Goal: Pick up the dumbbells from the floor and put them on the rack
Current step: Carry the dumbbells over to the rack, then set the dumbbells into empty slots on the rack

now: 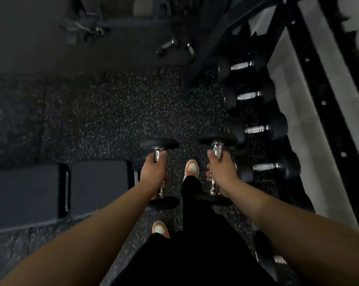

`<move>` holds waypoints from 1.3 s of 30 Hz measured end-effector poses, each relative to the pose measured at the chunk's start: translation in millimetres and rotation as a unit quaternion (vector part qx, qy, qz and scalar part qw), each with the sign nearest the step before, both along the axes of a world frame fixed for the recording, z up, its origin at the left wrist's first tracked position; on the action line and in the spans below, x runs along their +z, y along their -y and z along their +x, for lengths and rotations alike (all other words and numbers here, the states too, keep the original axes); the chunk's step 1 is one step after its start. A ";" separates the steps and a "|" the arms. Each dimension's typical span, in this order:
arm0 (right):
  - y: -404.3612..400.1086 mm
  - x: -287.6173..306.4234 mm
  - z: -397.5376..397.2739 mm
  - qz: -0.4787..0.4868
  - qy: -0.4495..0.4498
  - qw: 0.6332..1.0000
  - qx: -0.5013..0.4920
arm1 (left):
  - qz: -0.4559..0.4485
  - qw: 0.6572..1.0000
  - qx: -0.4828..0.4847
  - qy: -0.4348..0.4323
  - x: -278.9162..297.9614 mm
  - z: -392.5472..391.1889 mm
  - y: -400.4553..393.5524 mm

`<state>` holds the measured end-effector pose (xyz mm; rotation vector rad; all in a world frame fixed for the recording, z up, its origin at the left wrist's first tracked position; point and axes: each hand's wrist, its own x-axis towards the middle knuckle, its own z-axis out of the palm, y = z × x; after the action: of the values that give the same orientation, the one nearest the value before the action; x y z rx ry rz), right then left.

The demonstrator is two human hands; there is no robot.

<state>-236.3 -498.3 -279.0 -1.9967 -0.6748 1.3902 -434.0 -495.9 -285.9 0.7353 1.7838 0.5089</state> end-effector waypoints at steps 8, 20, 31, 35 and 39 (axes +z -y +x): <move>-168.6 27.5 39.7 0.001 -0.039 0.999 -0.034 | 0.015 1.000 -0.006 -0.005 24.4 43.2 -180.9; -384.9 29.5 76.9 0.017 -0.072 0.985 -0.155 | 0.048 0.993 -0.111 -0.006 27.3 89.4 -460.8; -495.6 40.2 137.8 0.031 0.016 0.936 -0.349 | 0.027 0.953 -0.301 0.035 35.4 207.8 -643.6; -505.2 43.4 178.8 0.038 -0.002 0.908 -0.417 | 0.024 0.922 -0.383 0.048 36.1 277.4 -668.2; -505.1 47.0 232.2 0.021 0.010 0.896 -0.444 | 0.004 0.898 -0.435 0.061 36.0 348.6 -679.1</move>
<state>-4.1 6.8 -232.0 -1.8888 0.2216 0.7724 -85.4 183.2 -249.9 1.3632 1.1602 -0.0494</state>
